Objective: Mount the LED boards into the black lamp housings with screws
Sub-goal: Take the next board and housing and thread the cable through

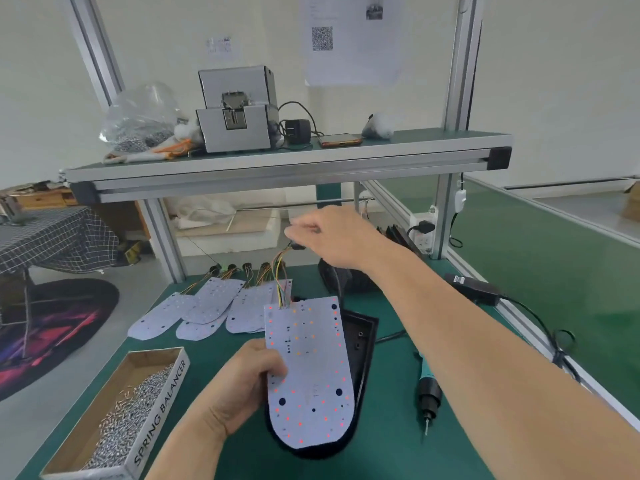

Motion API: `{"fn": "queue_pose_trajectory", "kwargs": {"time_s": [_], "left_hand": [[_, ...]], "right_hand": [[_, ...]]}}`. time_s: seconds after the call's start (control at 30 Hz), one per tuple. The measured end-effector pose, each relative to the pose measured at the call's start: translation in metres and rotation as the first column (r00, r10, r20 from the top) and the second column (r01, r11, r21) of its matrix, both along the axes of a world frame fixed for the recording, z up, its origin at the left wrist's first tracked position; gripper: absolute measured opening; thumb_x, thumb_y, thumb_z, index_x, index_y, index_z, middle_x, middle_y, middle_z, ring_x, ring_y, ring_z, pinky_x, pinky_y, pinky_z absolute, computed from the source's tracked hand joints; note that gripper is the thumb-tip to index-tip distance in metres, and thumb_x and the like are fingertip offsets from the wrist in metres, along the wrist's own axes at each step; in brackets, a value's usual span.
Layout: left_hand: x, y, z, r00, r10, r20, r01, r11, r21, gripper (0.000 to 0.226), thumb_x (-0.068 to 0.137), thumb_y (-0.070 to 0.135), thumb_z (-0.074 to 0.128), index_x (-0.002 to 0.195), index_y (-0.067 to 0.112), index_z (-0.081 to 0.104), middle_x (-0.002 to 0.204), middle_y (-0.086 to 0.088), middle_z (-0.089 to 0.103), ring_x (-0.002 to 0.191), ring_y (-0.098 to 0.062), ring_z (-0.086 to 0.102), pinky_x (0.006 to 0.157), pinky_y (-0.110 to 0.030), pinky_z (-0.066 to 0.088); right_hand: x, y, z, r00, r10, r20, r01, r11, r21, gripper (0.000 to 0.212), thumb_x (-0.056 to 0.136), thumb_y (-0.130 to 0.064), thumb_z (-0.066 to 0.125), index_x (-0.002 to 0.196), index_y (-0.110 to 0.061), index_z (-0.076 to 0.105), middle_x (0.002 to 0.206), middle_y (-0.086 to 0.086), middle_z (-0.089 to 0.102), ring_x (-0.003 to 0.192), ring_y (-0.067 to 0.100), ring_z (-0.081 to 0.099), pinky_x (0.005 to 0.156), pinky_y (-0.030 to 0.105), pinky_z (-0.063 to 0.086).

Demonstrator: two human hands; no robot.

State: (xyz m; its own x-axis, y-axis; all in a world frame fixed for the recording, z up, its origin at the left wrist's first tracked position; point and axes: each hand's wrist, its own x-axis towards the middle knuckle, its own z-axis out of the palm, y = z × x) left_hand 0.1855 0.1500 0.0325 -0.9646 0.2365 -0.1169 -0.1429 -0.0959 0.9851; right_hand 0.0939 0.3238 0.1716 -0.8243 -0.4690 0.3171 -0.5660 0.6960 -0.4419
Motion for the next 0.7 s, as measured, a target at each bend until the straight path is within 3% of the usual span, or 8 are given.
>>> {"fn": "queue_pose_trajectory", "kwargs": {"time_s": [0.07, 0.2, 0.27, 0.33, 0.37, 0.43, 0.53, 0.7], "left_hand": [[0.002, -0.001, -0.001, 0.999, 0.035, 0.008, -0.035, 0.999, 0.028, 0.026, 0.055, 0.004, 0.055, 0.074, -0.004, 0.071, 0.079, -0.017, 0.067, 0.068, -0.025, 0.062, 0.058, -0.027, 0.052], [0.007, -0.004, -0.001, 0.990, 0.121, 0.067, -0.123, 0.992, 0.034, 0.015, 0.056, 0.007, 0.054, 0.054, 0.009, 0.069, 0.064, -0.008, 0.063, 0.053, -0.020, 0.059, 0.050, -0.024, 0.048], [0.007, -0.005, -0.004, 0.982, 0.164, 0.091, -0.168, 0.985, 0.035, 0.008, 0.051, 0.008, 0.058, 0.049, 0.013, 0.063, 0.060, -0.007, 0.059, 0.051, -0.020, 0.056, 0.049, -0.025, 0.046], [0.007, -0.007, -0.006, 0.978, 0.182, 0.099, -0.189, 0.980, 0.063, 0.009, 0.049, 0.008, 0.062, 0.057, 0.009, 0.068, 0.068, -0.013, 0.062, 0.059, -0.025, 0.060, 0.054, -0.031, 0.050], [0.006, -0.009, -0.007, 0.980, 0.174, 0.100, -0.183, 0.980, 0.082, 0.019, 0.050, 0.009, 0.063, 0.066, 0.004, 0.072, 0.077, -0.018, 0.066, 0.067, -0.028, 0.062, 0.062, -0.035, 0.052], [0.005, -0.015, -0.009, 0.977, 0.169, 0.127, -0.187, 0.970, 0.152, 0.033, 0.057, 0.009, 0.061, 0.084, -0.003, 0.077, 0.094, -0.024, 0.071, 0.080, -0.036, 0.067, 0.073, -0.042, 0.056], [0.004, -0.023, -0.015, 0.960, 0.207, 0.187, -0.253, 0.928, 0.274, 0.030, 0.070, 0.016, 0.056, 0.080, 0.000, 0.078, 0.084, -0.020, 0.072, 0.067, -0.034, 0.070, 0.061, -0.038, 0.059], [0.004, -0.024, -0.020, 0.934, 0.295, 0.203, -0.354, 0.848, 0.395, 0.028, 0.074, 0.021, 0.057, 0.080, 0.005, 0.079, 0.075, -0.014, 0.071, 0.058, -0.031, 0.069, 0.053, -0.034, 0.057]], "right_hand": [[-0.007, -0.004, 0.002, 1.000, 0.024, 0.007, -0.024, 0.997, 0.068, 0.028, 0.101, -0.032, 0.056, 0.117, -0.017, 0.074, 0.111, -0.002, 0.073, 0.093, 0.015, 0.061, 0.092, 0.030, 0.050], [-0.011, -0.007, -0.003, 0.998, 0.044, 0.047, -0.046, 0.998, 0.045, 0.034, 0.095, -0.039, 0.066, 0.120, -0.018, 0.060, 0.099, -0.003, 0.062, 0.090, 0.018, 0.060, 0.080, 0.032, 0.048], [-0.010, -0.009, -0.004, 0.995, 0.063, 0.077, -0.067, 0.996, 0.051, 0.038, 0.095, -0.033, 0.068, 0.127, -0.018, 0.054, 0.101, -0.003, 0.060, 0.095, 0.025, 0.062, 0.083, 0.034, 0.049], [-0.011, -0.011, -0.003, 0.995, 0.092, 0.040, -0.097, 0.988, 0.122, 0.044, 0.098, -0.022, 0.063, 0.141, -0.022, 0.052, 0.123, 0.000, 0.063, 0.112, 0.025, 0.060, 0.093, 0.028, 0.044], [-0.011, -0.011, -0.003, 0.996, 0.094, 0.002, -0.093, 0.985, 0.148, 0.040, 0.100, -0.018, 0.058, 0.140, -0.022, 0.056, 0.130, 0.000, 0.064, 0.116, 0.022, 0.059, 0.092, 0.024, 0.041], [-0.011, -0.008, -0.006, 0.994, 0.074, -0.076, -0.065, 0.992, 0.109, 0.027, 0.100, -0.015, 0.054, 0.123, -0.017, 0.068, 0.116, -0.002, 0.069, 0.099, 0.015, 0.061, 0.080, 0.022, 0.037], [-0.010, 0.002, -0.019, 0.983, 0.041, -0.179, -0.055, 0.996, -0.072, 0.007, 0.095, -0.012, 0.059, 0.100, -0.014, 0.064, 0.077, -0.013, 0.057, 0.066, 0.003, 0.048, 0.067, 0.027, 0.033], [0.000, 0.009, -0.042, 0.916, -0.048, -0.398, -0.066, 0.961, -0.270, 0.011, 0.089, -0.014, 0.072, 0.091, -0.010, 0.062, 0.076, -0.005, 0.060, 0.069, 0.015, 0.050, 0.066, 0.028, 0.040]]}}
